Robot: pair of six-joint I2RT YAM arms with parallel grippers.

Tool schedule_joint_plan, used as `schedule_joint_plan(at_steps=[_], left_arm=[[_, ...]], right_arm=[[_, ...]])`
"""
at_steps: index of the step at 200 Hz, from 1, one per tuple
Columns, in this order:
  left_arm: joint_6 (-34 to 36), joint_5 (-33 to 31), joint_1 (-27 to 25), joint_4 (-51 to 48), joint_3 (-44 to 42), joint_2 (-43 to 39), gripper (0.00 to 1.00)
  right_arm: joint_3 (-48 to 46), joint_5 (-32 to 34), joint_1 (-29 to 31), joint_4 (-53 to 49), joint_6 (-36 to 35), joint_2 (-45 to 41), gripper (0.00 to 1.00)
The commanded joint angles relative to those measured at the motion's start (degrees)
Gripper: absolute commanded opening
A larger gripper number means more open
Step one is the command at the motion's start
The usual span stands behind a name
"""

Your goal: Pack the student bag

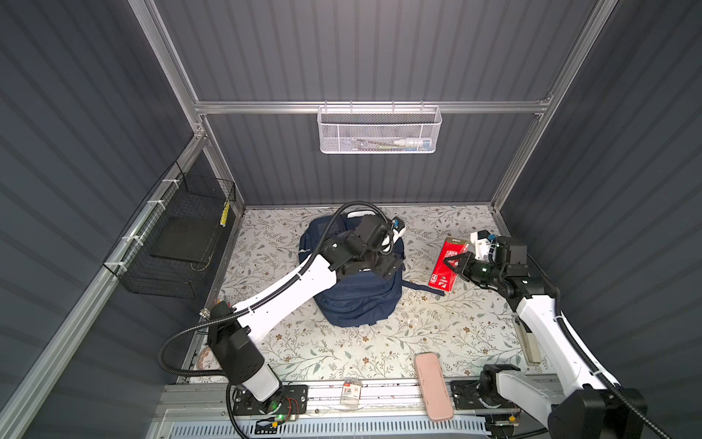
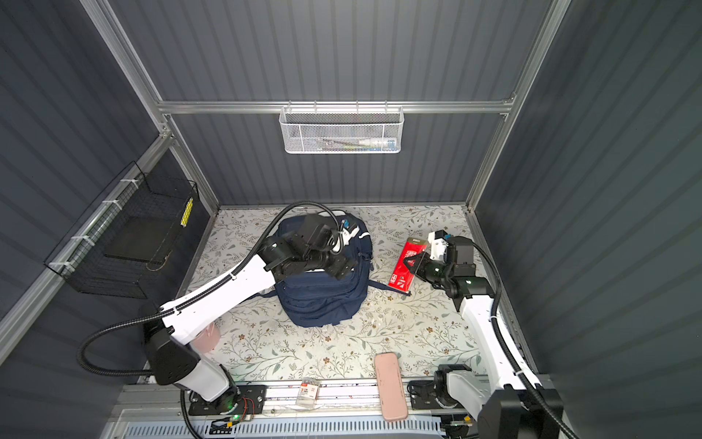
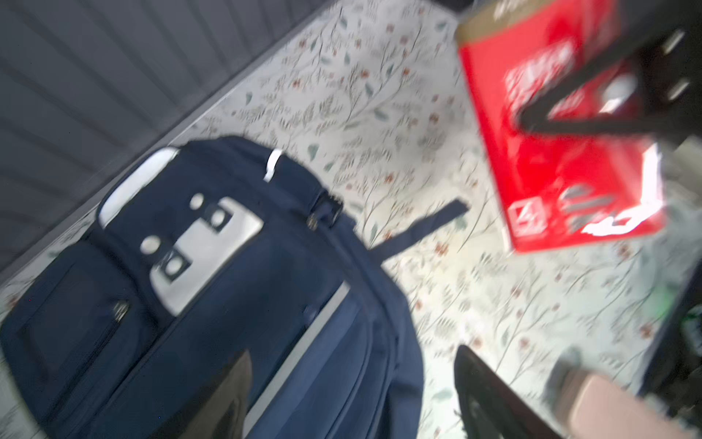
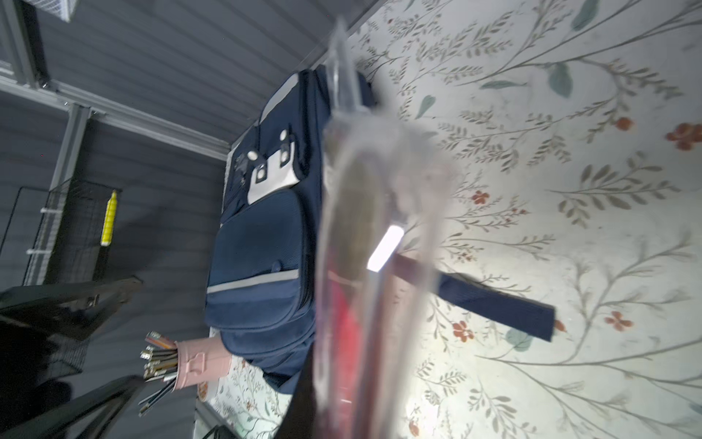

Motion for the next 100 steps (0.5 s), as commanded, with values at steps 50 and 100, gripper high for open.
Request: schedule_joint_plan(at_steps=[50,100], left_arm=[[13.3,-15.5,0.5,-2.6,-9.9,3.2,0.84],[13.0,-18.2,0.6,-0.2,-9.7,6.7,0.8]], right_arm=[[1.3,-2.3,6.4,-1.3,0.9,-0.8,0.05],[-0.7,-1.5,6.6,-1.2,1.0,-2.1,0.05]])
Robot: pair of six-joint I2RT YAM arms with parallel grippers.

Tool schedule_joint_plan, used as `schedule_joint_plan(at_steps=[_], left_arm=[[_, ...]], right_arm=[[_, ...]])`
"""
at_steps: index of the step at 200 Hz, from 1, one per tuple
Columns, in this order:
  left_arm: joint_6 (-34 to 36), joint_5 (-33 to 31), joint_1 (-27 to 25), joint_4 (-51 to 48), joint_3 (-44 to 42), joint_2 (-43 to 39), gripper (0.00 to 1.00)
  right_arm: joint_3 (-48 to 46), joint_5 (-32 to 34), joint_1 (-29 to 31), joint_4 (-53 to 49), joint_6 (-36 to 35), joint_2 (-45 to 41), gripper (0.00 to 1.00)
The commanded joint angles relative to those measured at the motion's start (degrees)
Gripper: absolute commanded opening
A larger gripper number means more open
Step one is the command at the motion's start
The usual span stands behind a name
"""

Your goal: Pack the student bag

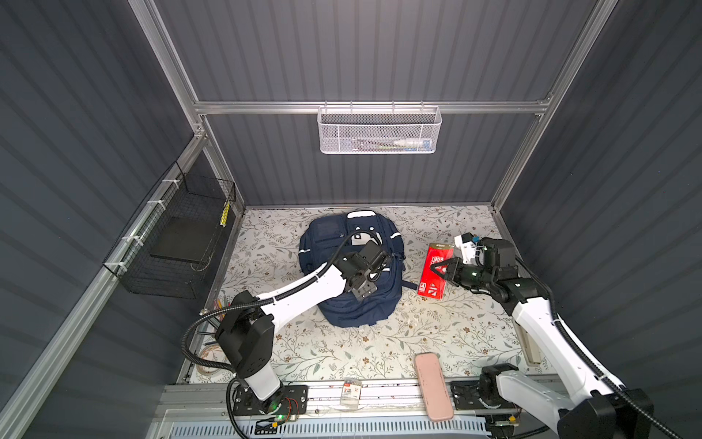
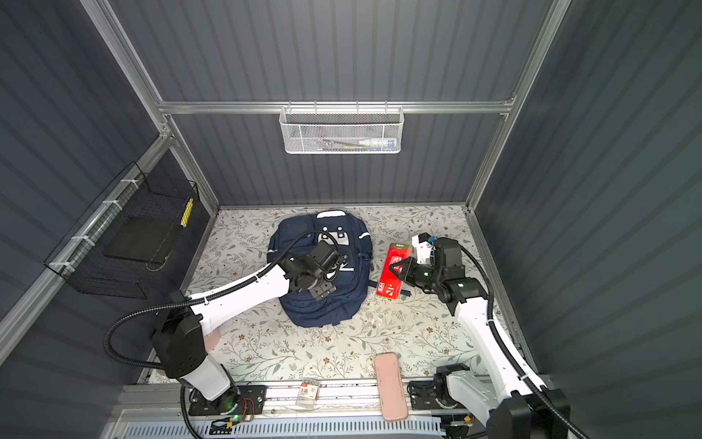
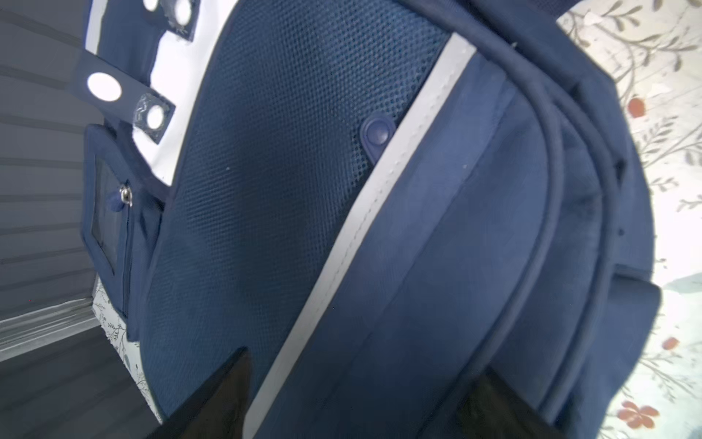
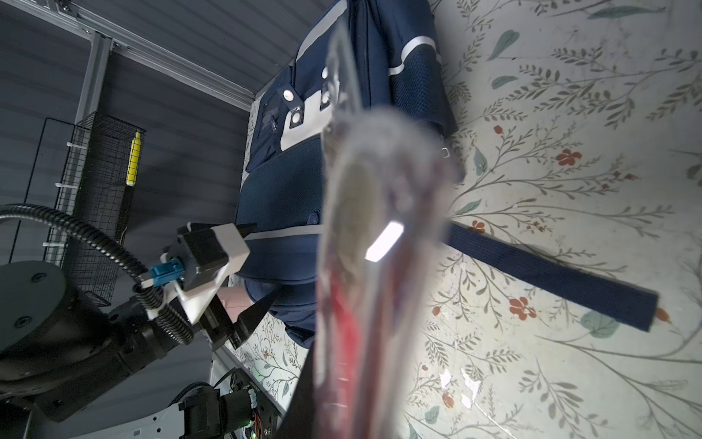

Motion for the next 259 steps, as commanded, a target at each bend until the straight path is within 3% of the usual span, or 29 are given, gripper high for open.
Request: schedule_joint_plan(at_steps=[1,8,17,33,68,92,147,198,233,259], left_arm=[[1.2,-2.8,0.3,1.8,0.6,0.8,0.79],[0.8,-2.5,0.5,2.2,0.8,1.0,0.73],[0.2,-0.9,0.8,2.7,1.1,0.8,0.56],[-0.9,2.8,1.0,3.2,2.2,0.7,0.0],[-6.7,9.9,2.2,2.0,7.5,1.4,0.0],[-12.4,19.6,2.2,4.7,10.5,0.8,0.0],[-29.5,28.9,1.8,5.2,22.8,8.9,0.0],[-36.1,29.0,1.3,7.3,27.7,12.0,0.0],[-38.5,30.1,1.3,8.1,29.9,12.4,0.0],[-41.0,31.7,1.4,9.3,31.5,11.6,0.0]], right_arm=[[-0.8,-0.4,0.3,-0.3,0.1,-0.9,0.05],[-1.0,-0.3,0.3,-0.1,0.1,-0.8,0.05],[-1.5,-0.4,0.3,0.3,0.4,-0.8,0.05],[-2.4,-0.8,0.5,1.7,1.3,-0.8,0.05],[-4.0,0.2,2.5,4.7,4.0,-0.5,0.05],[-5.5,2.3,5.4,8.2,6.8,-0.2,0.06],[-12.0,8.3,11.4,30.7,23.8,2.9,0.06],[-11.9,13.0,14.1,45.1,31.9,16.7,0.06],[-7.3,14.9,16.4,53.2,32.3,26.4,0.06],[-5.6,21.7,18.5,56.2,32.2,29.9,0.07]])
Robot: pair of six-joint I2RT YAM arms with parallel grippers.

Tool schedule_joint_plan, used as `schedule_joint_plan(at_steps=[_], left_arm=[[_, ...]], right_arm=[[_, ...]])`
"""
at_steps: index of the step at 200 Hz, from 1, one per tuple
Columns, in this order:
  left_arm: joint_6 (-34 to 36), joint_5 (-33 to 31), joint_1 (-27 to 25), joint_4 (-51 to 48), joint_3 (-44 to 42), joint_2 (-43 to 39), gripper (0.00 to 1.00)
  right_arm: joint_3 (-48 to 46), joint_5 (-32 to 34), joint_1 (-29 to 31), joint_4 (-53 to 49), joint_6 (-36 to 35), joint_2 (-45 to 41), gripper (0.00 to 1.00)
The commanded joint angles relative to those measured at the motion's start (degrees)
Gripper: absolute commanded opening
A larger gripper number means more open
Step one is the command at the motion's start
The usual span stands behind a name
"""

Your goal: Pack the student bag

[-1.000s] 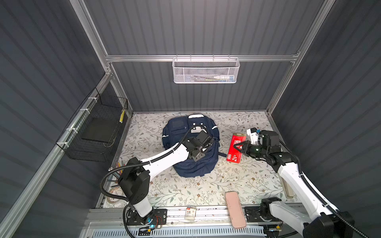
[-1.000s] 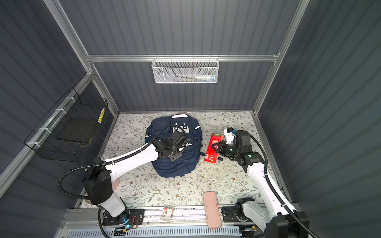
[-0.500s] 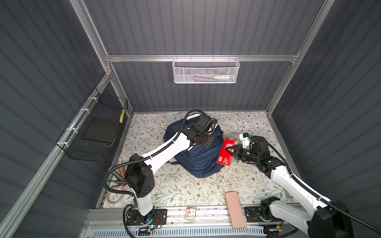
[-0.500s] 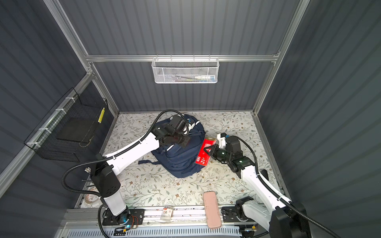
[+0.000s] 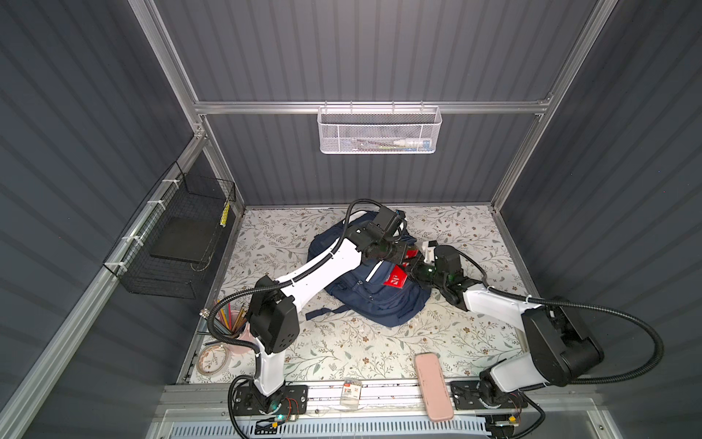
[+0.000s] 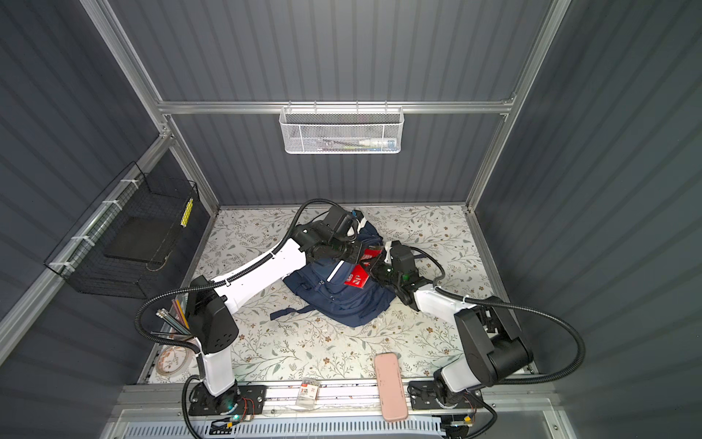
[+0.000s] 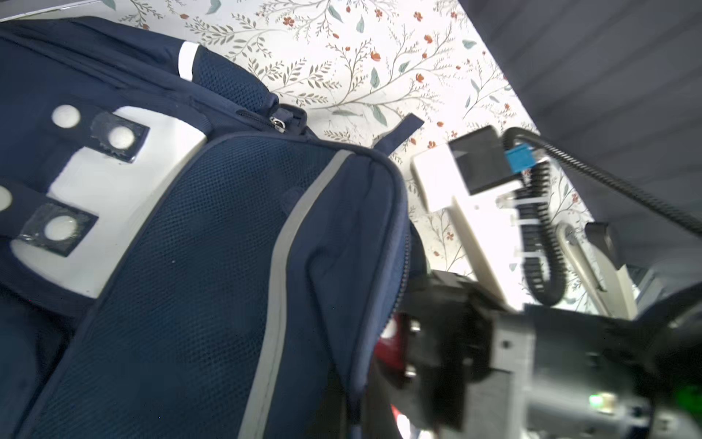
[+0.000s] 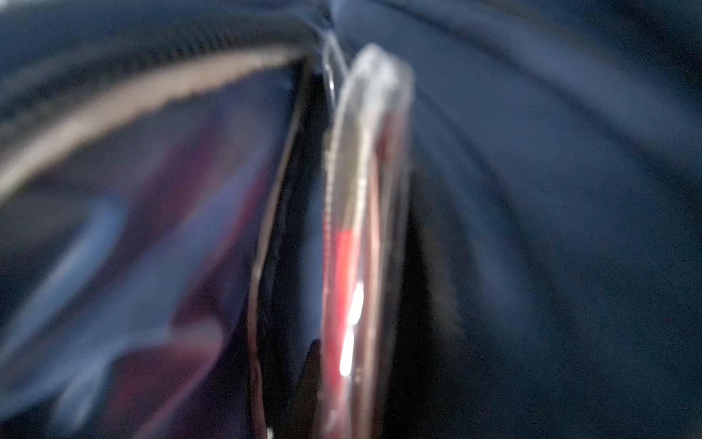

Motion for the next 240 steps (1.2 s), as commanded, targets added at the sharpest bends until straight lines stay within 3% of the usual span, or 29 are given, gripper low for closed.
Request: schedule_joint_plan(at_steps=[1,33,67,87,106,135,169,213,240], left_arm=[[-3.7,4.9,-0.6,5.8,4.7,-1.4,0.0],[-4.7,5.7,-0.3,5.7,5.2,-1.5,0.0],[-10.7,11.5,1.4,14.4,-0.7,-3.1,0.0],[-11.5,10.9,2.2,15.5,-2.0,-4.5,0.0],[-11.1,10.2,3.0,15.0,-3.1,-5.1,0.0],[-11.4,10.1,4.0,16.3,-6.8,-6.1,0.0],[-11.8,10.7,4.2,17.8,-9.0,-5.9,0.0],[-11.6,10.9,4.2,18.1,-9.0,-5.6,0.0],[-11.8,10.9,4.2,18.5,-9.8,-5.8,0.0]], right_arm=[[2.3,6.4,1.9,8.3,0.9,2.7,0.07],[3.4,9.5,4.2,13.4,1.0,6.5,0.08],[7.5,12.7,7.0,16.7,1.1,10.2,0.07],[7.4,15.1,7.9,17.3,1.1,10.6,0.17],[7.3,14.9,7.8,12.2,0.6,10.5,0.25],[8.2,8.7,5.7,-1.2,-3.4,9.8,0.52],[5.7,4.6,3.6,-10.1,-7.2,5.6,0.63],[7.2,6.9,2.8,-24.3,-13.4,-1.6,0.66],[5.1,6.8,2.9,-24.2,-13.9,-3.7,0.58]])
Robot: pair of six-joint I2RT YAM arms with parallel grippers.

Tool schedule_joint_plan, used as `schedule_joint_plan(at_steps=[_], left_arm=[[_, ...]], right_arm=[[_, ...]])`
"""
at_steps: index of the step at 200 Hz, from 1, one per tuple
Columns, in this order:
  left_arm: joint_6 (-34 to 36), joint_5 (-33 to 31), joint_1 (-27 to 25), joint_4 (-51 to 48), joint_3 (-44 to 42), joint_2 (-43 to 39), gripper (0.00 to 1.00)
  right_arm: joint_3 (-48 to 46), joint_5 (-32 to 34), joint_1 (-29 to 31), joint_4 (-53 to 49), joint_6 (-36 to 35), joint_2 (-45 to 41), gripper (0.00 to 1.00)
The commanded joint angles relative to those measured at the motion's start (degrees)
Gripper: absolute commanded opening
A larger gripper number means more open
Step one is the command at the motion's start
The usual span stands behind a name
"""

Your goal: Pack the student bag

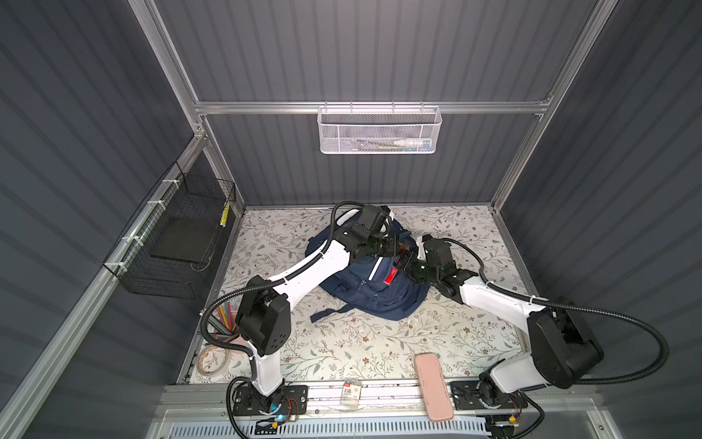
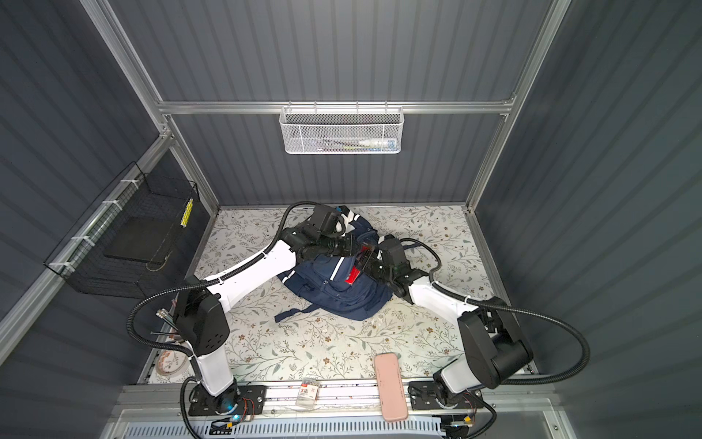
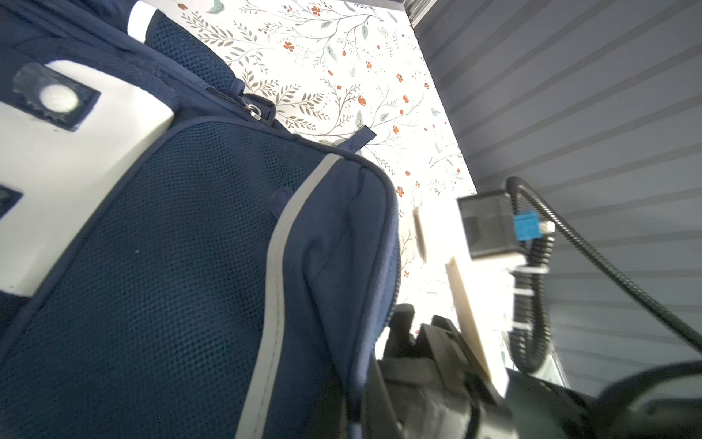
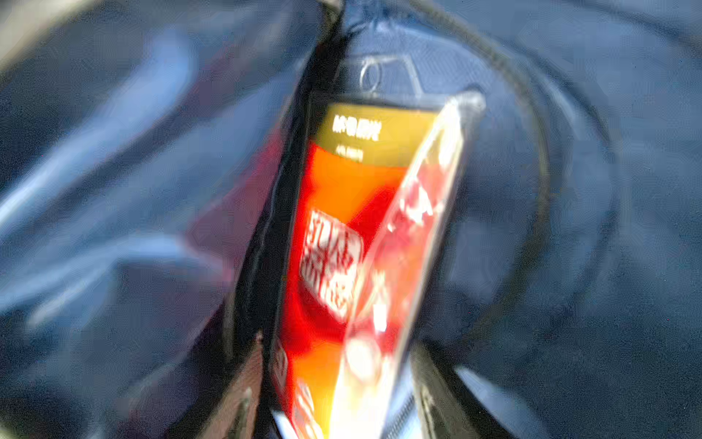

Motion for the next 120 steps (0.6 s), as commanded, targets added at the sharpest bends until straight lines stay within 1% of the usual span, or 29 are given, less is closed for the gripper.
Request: schedule_joint_plan(at_steps=[1,21,33,50,55,70,86,97,120], left_arm=[[-0.8,2.2,-0.5,5.0,0.0,-2.3,0.0],[-1.4,2.8,-0.5,4.6,0.3,-2.3,0.0],[-1.4,2.7,-0.5,3.8,0.9,-2.4,0.0],[-1.2,2.7,-0.5,3.6,0.9,-2.7,0.0],[-1.1,2.7,-0.5,3.5,1.0,-2.7,0.0],[-1.1,2.8,-0.5,3.4,1.0,-2.4,0.0],[-2.2,3.6,-0.6,3.9,0.3,-2.1,0.0],[-3.1,5.0,-0.6,5.0,-0.7,-2.1,0.0],[-3.5,4.3,-0.6,5.9,-2.3,-2.8,0.0]], right_arm=[[-2.1,-0.2,-0.2,-5.6,-2.4,-1.0,0.58],[-4.3,-1.3,-0.1,-0.3,-0.6,-0.3,0.49],[-5.1,-1.0,0.0,2.2,0.0,0.1,0.4],[-4.9,-0.9,0.3,4.9,-0.2,1.0,0.16],[-4.5,-1.1,0.4,5.3,-0.2,1.5,0.11],[-2.8,-1.0,0.9,5.4,-0.9,2.6,0.08],[-1.6,-0.1,1.6,5.6,-1.2,3.7,0.08],[-0.9,-0.8,1.6,7.1,-1.0,5.2,0.08],[1.0,-2.2,1.7,9.9,0.3,8.2,0.08]])
